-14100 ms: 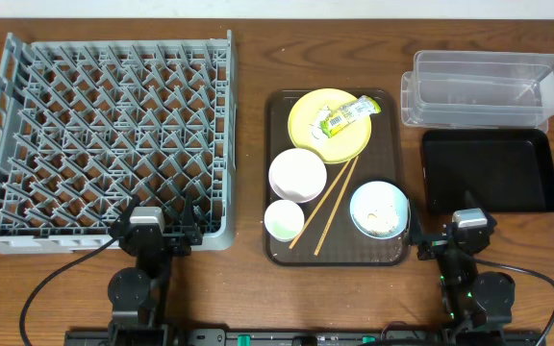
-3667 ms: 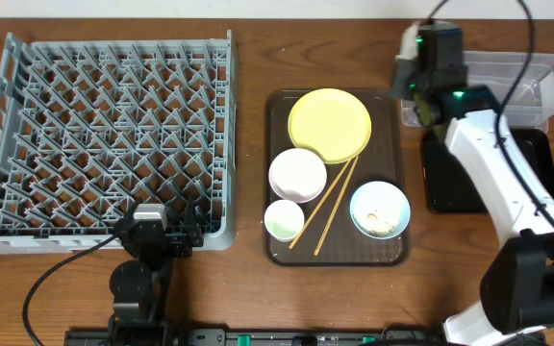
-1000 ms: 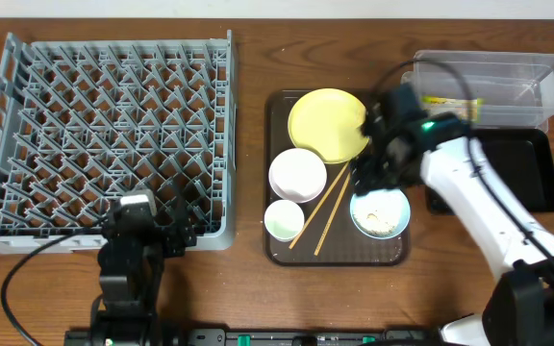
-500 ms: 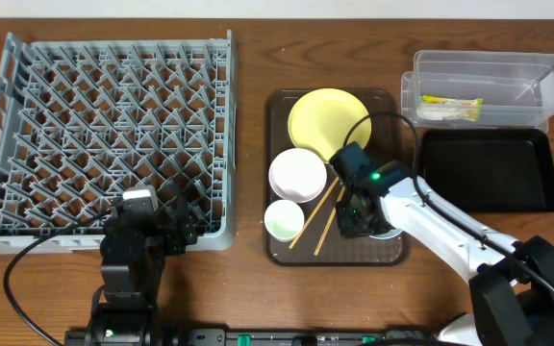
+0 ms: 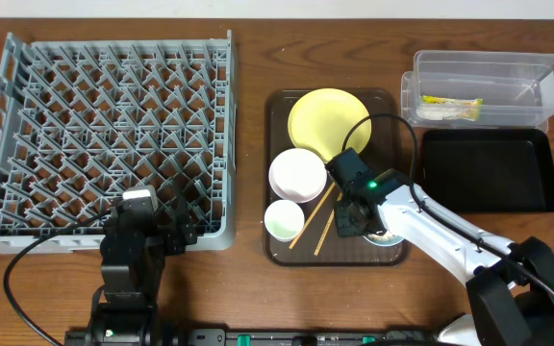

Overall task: Sort waste into correct bins and load items into the dishwasher rack
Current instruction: 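Grasp the rim of the light-blue rice bowl with the right gripper, then carry the blue bowl over the black tray and tip the rice out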

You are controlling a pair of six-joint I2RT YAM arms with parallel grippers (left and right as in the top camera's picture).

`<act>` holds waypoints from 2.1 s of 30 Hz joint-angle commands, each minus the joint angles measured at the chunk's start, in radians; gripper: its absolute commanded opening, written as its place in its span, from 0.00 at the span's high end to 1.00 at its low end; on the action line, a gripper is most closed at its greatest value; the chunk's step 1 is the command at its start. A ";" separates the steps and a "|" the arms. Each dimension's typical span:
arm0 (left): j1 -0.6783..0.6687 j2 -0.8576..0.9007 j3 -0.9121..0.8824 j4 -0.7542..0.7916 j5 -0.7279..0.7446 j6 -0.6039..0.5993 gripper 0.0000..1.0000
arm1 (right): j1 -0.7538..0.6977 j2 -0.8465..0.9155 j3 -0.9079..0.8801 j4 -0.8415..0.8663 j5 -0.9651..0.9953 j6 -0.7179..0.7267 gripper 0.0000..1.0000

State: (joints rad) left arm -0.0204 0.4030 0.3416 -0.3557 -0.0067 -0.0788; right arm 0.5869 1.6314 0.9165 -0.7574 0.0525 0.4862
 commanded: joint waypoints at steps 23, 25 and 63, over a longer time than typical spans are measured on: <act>0.004 0.000 0.020 0.001 -0.009 -0.008 0.06 | -0.242 -0.141 0.209 0.040 -0.092 -0.124 0.99; 0.004 0.000 0.020 0.000 -0.009 -0.008 0.06 | -0.300 -0.141 0.208 0.063 -0.159 -0.145 0.99; 0.004 0.000 0.020 0.001 -0.009 -0.008 0.06 | -1.131 0.047 -0.111 0.580 -1.480 -0.361 0.99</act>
State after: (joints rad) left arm -0.0204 0.4030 0.3416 -0.3561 -0.0071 -0.0784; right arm -0.5137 1.6512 0.8127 -0.2001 -1.2327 0.1276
